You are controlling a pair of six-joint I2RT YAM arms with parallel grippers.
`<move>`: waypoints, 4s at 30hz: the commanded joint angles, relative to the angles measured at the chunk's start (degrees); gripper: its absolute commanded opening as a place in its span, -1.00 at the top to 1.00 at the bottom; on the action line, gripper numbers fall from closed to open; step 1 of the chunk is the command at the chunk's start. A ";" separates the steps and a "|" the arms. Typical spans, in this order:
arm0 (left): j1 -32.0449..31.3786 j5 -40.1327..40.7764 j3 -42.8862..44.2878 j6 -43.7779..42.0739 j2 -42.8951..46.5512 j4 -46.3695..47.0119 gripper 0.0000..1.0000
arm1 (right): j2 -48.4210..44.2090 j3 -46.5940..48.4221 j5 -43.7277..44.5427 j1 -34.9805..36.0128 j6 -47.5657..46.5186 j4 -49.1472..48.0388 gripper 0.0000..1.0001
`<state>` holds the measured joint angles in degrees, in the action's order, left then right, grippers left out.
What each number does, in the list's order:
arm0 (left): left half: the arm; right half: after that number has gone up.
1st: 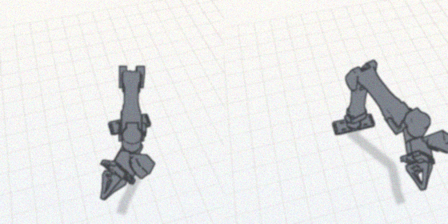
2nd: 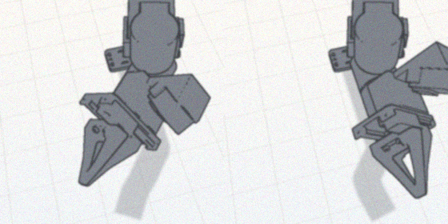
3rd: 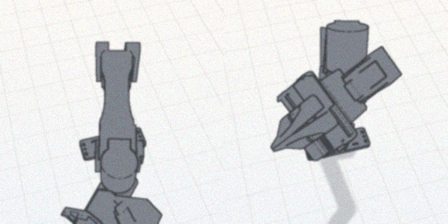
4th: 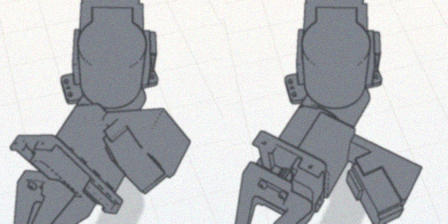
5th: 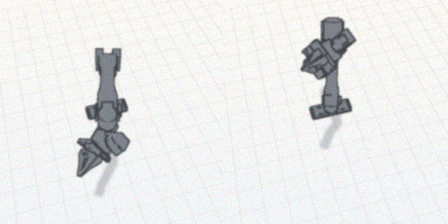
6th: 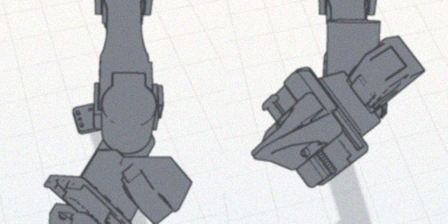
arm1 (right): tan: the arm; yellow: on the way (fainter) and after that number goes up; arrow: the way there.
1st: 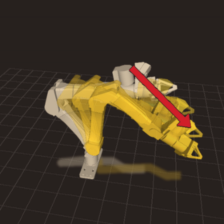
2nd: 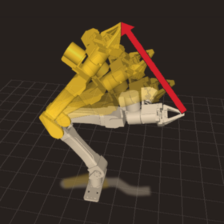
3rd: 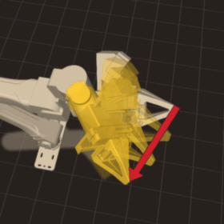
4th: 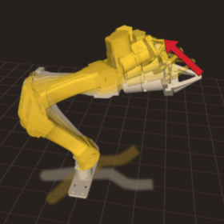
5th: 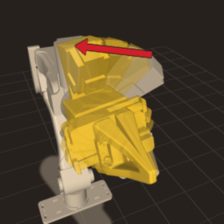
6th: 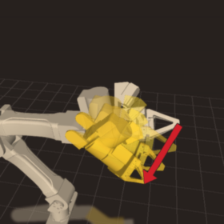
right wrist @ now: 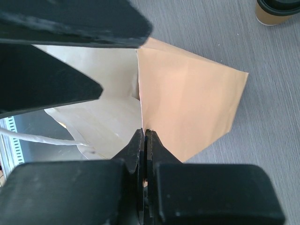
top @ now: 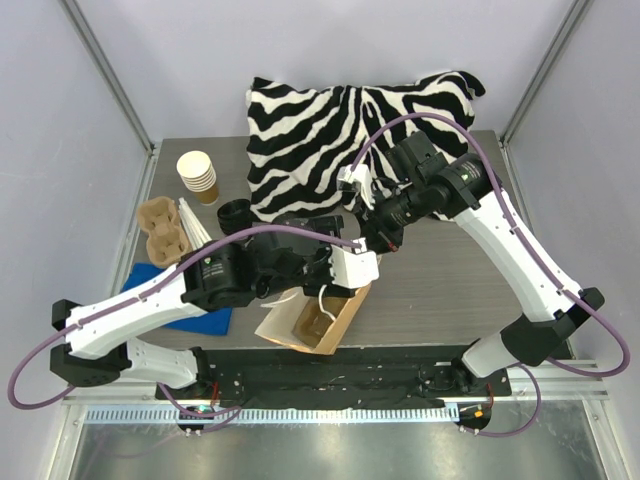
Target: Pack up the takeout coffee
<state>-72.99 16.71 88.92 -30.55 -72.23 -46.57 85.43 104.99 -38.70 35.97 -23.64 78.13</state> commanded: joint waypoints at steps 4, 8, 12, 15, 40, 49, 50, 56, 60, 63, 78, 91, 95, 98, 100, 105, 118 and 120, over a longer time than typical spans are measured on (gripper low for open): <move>0.04 4.65 -2.44 -7.41 -0.11 6.31 -0.68 | -2.63 -0.57 -2.17 0.42 -1.32 2.91 0.98; -0.75 3.94 -2.18 -11.11 0.07 7.98 -0.68 | -2.55 -1.19 -2.26 0.42 -1.41 2.73 0.98; -2.50 4.47 -4.45 -17.07 1.91 11.40 -0.66 | -2.28 -1.37 -1.47 0.33 -0.71 2.64 0.98; -5.40 8.14 -9.28 -24.37 4.46 17.63 -0.66 | -2.28 -1.54 -1.29 0.42 -0.27 2.38 0.98; -8.83 23.89 -27.66 -56.46 7.28 52.35 -0.71 | -2.99 -2.69 -1.91 0.42 -1.06 2.73 0.97; -7.25 24.51 -28.37 -60.06 7.80 54.21 -0.72 | -4.30 -4.18 -2.35 0.33 -2.55 3.26 0.98; -6.99 24.42 -28.63 -60.42 7.89 54.30 -0.73 | -4.48 -4.18 -2.35 0.42 -2.64 3.35 0.98; -4.71 24.42 -28.81 -61.39 7.89 55.18 -0.73 | -4.92 -4.62 -2.61 0.33 -2.82 3.35 0.98; -2.86 23.72 -26.79 -60.95 7.54 55.45 -0.74 | -5.36 -5.06 -2.44 0.42 -2.99 3.35 0.98; -2.33 23.28 -25.03 -59.20 7.63 54.83 -0.75 | -5.27 -5.06 -2.26 0.42 -2.91 3.26 0.98; 1.80 21.52 -15.12 -45.09 7.20 45.27 -0.79 | -5.80 -5.76 -1.21 0.33 -2.29 2.47 0.98; 16.20 15.29 7.40 -5.33 4.90 12.48 -0.86 | -11.85 -6.10 0.55 0.42 -2.11 -3.59 0.98; 17.00 13.00 5.04 3.71 7.09 7.47 -0.86 | -15.02 -8.92 0.73 0.42 -3.87 -4.91 0.98; 19.46 8.97 2.76 7.85 7.80 3.96 -0.87 | -15.73 -9.71 0.47 0.42 -3.44 -4.30 0.98; 22.52 4.94 1.96 11.64 8.07 2.19 -0.87 | -15.99 -9.98 1.25 0.51 -2.65 -4.13 0.98; 28.60 -8.08 3.27 18.14 5.88 -6.51 -0.88 | -15.64 -10.51 5.55 0.42 5.00 -3.34 0.98; 49.79 -37.36 10.57 28.87 -8.89 -17.69 -0.99 | -18.19 -16.21 20.59 -3.61 15.01 -7.72 0.98; 49.79 -37.02 10.04 31.76 -10.39 -15.93 -0.99 | -18.80 -16.92 19.72 -5.20 16.25 -9.83 0.98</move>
<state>-23.35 -13.85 97.38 -4.71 -81.67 -62.72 68.60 89.71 -22.85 33.52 -12.93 72.82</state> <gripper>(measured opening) 0.993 0.032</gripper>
